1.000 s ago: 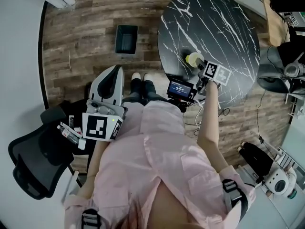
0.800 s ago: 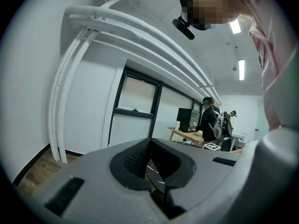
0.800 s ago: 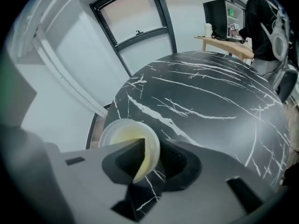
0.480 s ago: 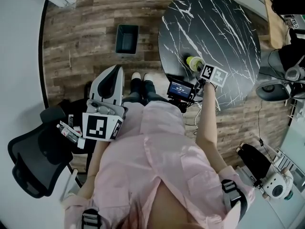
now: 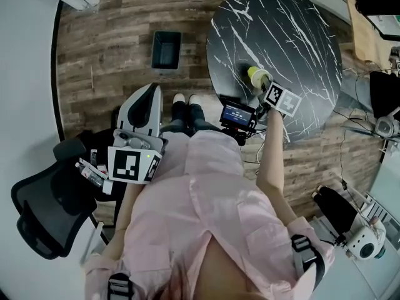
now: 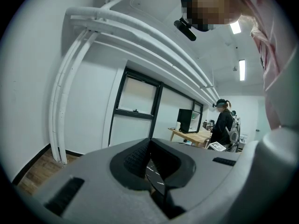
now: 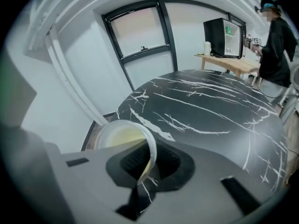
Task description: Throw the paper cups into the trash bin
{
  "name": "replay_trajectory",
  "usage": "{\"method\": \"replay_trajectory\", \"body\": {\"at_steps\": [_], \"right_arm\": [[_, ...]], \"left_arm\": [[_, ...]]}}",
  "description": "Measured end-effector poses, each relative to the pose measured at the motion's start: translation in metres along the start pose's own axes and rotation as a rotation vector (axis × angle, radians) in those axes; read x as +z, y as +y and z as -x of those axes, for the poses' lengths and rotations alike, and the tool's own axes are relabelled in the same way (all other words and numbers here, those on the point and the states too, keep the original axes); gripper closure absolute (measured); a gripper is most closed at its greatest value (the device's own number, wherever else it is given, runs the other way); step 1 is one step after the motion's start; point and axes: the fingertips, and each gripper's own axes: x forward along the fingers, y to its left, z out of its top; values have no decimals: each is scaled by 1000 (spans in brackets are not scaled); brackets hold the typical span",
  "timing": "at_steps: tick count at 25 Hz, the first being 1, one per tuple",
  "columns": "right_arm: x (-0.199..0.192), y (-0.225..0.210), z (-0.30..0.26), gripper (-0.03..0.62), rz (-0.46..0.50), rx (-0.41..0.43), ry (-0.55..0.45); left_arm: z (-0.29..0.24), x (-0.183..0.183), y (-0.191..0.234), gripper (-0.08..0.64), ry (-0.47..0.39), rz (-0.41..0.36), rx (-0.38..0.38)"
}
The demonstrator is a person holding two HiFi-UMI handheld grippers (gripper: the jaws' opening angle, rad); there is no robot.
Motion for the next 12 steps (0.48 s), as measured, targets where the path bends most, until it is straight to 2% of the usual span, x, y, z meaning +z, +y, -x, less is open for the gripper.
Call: {"method": "replay_trajectory", "body": {"at_steps": [6, 12], "right_arm": [[22, 7, 16, 551, 18, 14, -129], [54, 34, 47, 551, 40, 77, -282]], "left_arm": [[2, 2, -5, 545, -10, -5, -3], [4, 6, -10, 545, -30, -14, 1]]}}
